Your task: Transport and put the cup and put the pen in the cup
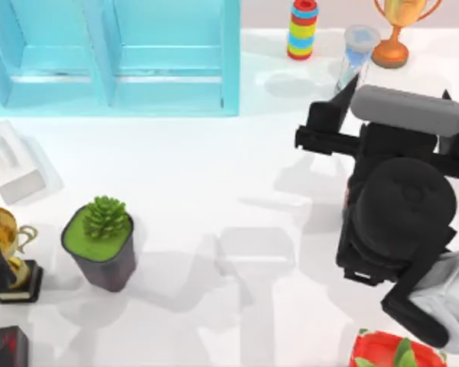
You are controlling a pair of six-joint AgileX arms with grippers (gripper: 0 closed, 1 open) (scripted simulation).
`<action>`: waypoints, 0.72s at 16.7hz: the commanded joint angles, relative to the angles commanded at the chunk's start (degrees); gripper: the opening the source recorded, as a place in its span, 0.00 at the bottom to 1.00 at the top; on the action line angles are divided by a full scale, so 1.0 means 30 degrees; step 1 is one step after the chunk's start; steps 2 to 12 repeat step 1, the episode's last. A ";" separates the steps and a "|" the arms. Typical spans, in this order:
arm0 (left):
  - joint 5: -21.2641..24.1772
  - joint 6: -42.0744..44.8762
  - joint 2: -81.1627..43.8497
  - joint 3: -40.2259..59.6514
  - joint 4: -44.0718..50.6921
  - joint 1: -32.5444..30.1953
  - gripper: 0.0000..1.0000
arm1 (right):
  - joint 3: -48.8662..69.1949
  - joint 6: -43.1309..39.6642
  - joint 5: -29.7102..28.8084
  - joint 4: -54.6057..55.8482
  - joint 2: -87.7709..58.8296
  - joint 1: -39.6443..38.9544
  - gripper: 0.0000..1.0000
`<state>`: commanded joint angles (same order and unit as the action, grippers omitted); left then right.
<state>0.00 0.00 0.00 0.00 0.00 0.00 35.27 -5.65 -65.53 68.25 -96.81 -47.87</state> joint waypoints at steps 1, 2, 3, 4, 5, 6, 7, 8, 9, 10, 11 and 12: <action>0.0000 0.0000 0.0000 0.0000 0.0000 0.0000 1.00 | 0.0000 0.0000 0.0000 0.0000 0.0000 0.0000 1.00; 0.0000 0.0000 0.0000 0.0000 0.0000 0.0000 1.00 | 0.0000 0.0000 0.0000 0.0000 0.0000 0.0000 1.00; 0.0000 0.0000 0.0000 0.0000 0.0000 0.0000 1.00 | 0.0000 0.0000 0.0000 0.0000 0.0000 0.0000 1.00; 0.0000 0.0000 0.0000 0.0000 0.0000 0.0000 1.00 | 0.0000 0.0000 0.0000 0.0000 0.0000 0.0000 1.00; 0.0000 0.0000 0.0000 0.0000 0.0000 0.0000 1.00 | 0.0000 0.0000 0.0000 0.0000 0.0000 0.0000 1.00; 0.0000 0.0000 0.0000 0.0000 0.0000 0.0000 1.00 | 0.0000 0.0000 0.0000 0.0000 0.0000 0.0000 1.00; 0.0000 0.0000 0.0000 0.0000 0.0000 0.0000 1.00 | 0.0000 0.0000 0.0000 0.0000 0.0000 0.0000 1.00; 0.0000 0.0000 0.0000 0.0000 0.0000 0.0000 1.00 | 0.0000 0.0000 0.0000 0.0000 0.0000 0.0000 1.00; 0.0000 0.0000 0.0000 0.0000 0.0000 0.0000 1.00 | 0.0000 0.0000 0.0000 0.0000 0.0000 0.0000 1.00; 0.0000 0.0000 0.0000 0.0000 0.0000 0.0000 1.00 | 0.0000 0.0000 0.0000 0.0000 0.0000 0.0000 1.00; 0.0000 0.0000 0.0000 0.0000 0.0000 0.0000 1.00 | 0.0000 0.0000 0.0000 0.0000 0.0000 0.0000 1.00; 0.0000 0.0000 0.0000 0.0000 0.0000 0.0000 1.00 | 0.0000 0.0000 0.0000 0.0000 0.0000 0.0000 1.00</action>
